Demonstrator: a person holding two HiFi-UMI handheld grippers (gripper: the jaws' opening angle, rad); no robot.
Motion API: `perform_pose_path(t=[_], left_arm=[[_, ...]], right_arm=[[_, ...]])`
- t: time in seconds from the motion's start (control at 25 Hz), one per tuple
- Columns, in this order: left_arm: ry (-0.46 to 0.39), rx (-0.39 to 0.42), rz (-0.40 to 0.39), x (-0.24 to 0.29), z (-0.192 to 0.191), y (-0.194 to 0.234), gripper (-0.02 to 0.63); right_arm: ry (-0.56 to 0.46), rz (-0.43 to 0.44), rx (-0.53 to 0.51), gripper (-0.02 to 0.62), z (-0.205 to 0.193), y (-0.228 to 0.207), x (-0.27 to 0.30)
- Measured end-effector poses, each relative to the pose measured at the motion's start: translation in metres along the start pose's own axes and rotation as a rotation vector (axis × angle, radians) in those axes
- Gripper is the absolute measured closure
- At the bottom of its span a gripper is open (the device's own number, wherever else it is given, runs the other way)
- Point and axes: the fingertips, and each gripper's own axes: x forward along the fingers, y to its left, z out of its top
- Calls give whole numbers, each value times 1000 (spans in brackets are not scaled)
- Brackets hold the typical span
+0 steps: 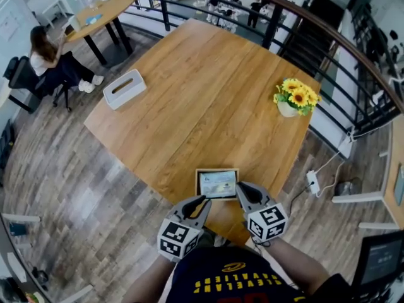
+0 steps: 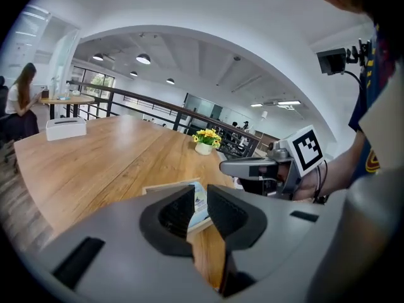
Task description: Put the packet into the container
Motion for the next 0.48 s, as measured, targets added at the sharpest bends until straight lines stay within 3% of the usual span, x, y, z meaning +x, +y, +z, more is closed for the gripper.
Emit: perform_pose_path(t=[0.28,0.48], left_arm=[[-77,-68,-59,-6,25,-30,557],[-122,-74,-85,-9,42,-49,557]], right_arm=[[26,72,123,583,7,14,-22],[23,84,119,583,19,20,-38]])
